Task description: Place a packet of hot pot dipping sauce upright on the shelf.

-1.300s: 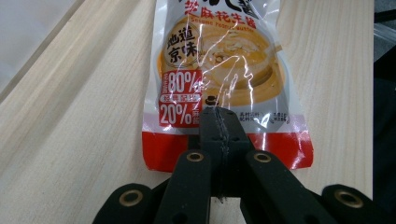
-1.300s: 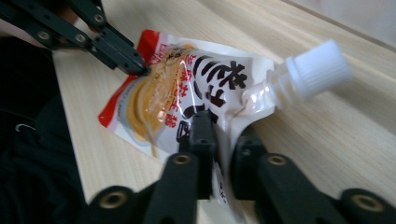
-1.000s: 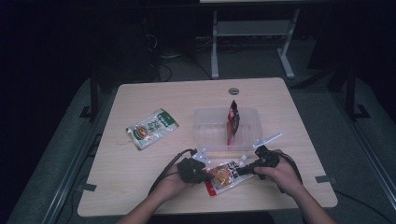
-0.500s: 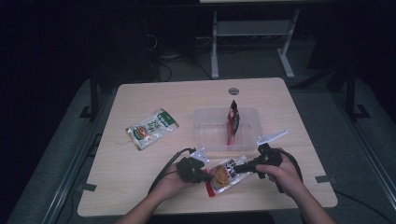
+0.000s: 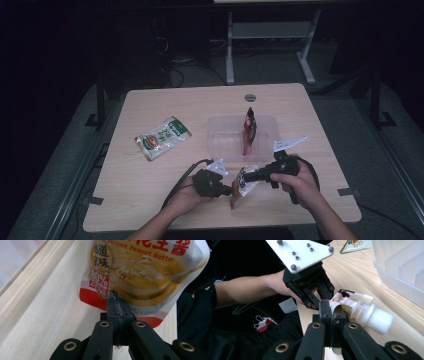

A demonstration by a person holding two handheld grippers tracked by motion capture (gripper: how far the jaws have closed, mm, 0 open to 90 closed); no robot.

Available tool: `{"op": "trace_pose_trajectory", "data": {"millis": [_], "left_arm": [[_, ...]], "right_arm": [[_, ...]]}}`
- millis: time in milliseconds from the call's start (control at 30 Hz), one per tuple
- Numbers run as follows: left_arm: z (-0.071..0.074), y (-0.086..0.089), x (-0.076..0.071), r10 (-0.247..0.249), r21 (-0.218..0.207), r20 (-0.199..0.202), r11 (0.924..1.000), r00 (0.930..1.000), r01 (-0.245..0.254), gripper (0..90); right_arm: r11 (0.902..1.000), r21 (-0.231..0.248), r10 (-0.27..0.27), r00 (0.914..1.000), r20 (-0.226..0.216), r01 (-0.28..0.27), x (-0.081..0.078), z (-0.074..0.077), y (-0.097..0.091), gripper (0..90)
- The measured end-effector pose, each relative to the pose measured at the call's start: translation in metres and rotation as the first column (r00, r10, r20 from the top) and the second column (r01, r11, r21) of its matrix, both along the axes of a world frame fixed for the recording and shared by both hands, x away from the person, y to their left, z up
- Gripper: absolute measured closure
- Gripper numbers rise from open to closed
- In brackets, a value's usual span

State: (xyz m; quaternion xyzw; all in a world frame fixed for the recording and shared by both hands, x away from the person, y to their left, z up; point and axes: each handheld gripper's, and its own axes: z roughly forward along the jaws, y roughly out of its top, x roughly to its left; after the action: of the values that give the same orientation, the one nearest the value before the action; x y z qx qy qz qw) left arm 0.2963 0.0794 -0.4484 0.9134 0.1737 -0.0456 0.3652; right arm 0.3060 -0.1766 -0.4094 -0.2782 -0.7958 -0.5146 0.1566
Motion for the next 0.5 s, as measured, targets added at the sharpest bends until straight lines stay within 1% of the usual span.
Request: {"op": "trace_pose_trajectory", "data": {"millis": [33,100,200,267,300,367,500], "left_arm": [[0.000,0.001,0.000,-0.001,-0.002,-0.002,1.0000,1.0000,0.001,89.8],[0.002,0.005,0.002,0.001,-0.015,-0.009,0.9999,1.0000,-0.001,89.8],[0.006,0.011,0.005,-0.005,-0.022,-0.011,0.9998,0.9999,0.005,89.7],[0.009,0.017,0.005,0.003,-0.035,-0.013,0.9994,0.9999,-0.004,89.6],[0.010,0.019,0.006,0.006,-0.041,-0.018,0.9991,0.9998,-0.006,86.7],[0.013,0.025,0.006,0.001,-0.036,-0.017,0.9994,0.9999,-0.001,82.4],[0.018,0.036,0.005,0.021,-0.044,-0.023,0.9988,0.9995,-0.022,75.3]], "right_arm": [[1.0000,-0.002,0.001,1.0000,-0.001,-0.001,-0.001,0.001,0.000,90.0],[1.0000,-0.004,0.001,0.9999,0.011,-0.001,-0.001,0.002,-0.001,90.0],[1.0000,-0.003,-0.003,0.9998,0.018,0.003,-0.001,0.003,-0.004,90.0],[1.0000,-0.003,-0.005,0.9997,0.023,0.005,-0.001,0.004,-0.005,90.0],[1.0000,0.000,-0.004,0.9995,0.032,0.004,-0.001,0.005,-0.005,90.0],[1.0000,0.001,-0.003,0.9994,0.033,0.003,-0.002,0.007,-0.006,90.0],[1.0000,0.004,0.001,0.9989,0.046,-0.001,-0.003,0.010,-0.007,90.0]]}}
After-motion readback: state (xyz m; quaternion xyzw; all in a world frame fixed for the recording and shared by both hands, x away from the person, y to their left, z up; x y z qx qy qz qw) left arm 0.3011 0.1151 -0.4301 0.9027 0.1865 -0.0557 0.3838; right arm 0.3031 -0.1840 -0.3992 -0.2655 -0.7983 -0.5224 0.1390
